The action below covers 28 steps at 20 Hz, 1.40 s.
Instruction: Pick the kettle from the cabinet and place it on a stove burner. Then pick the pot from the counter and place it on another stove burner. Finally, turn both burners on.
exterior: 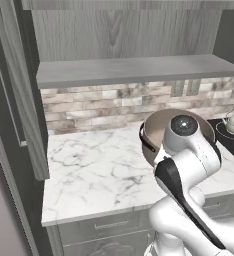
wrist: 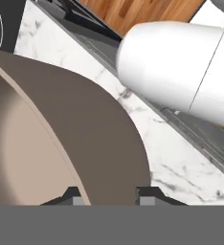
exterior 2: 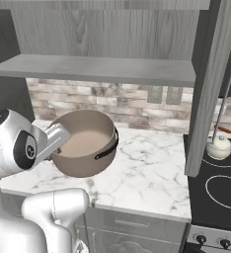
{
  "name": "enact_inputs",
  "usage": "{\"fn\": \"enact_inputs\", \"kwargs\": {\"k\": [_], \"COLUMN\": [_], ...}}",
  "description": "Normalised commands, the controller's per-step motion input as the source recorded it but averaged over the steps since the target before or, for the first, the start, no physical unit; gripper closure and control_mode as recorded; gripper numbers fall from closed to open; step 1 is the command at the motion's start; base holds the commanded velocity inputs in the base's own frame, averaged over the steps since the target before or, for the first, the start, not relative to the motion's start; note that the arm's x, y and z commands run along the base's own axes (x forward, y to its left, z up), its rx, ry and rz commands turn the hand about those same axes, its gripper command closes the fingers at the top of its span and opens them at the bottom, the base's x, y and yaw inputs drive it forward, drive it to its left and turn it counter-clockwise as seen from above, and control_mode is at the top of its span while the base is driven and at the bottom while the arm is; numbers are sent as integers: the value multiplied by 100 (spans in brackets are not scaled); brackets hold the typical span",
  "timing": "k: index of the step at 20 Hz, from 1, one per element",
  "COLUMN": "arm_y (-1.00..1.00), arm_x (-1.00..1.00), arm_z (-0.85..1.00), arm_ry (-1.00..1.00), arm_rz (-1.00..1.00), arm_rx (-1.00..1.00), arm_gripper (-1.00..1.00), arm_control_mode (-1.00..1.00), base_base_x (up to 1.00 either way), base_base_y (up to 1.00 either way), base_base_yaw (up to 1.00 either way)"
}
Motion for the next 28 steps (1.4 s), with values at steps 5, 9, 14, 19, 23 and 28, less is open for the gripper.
{"fn": "enact_inputs", "kwargs": {"k": [5,9,14,19,23,28], "arm_y": [-16,-14,-13,-8,-6,-6], "arm_x": [-36,-34,-31,-31,-24,-21], "arm_z": [24,28,30,23,18,18], "arm_ry": [-4,-4,-1,0,0,0], "arm_rz": [-2,-2,-3,-2,-1,0], "arm_rx": [0,0,0,0,0,0], "arm_gripper": [100,100,100,100,100,100], "arm_control_mode": [-100,-100,-100,-100,-100,-100], "base_base_x": [0,0,0,0,0,0], "base_base_y": [0,0,0,0,0,0], "base_base_yaw": [0,0,0,0,0,0]}}
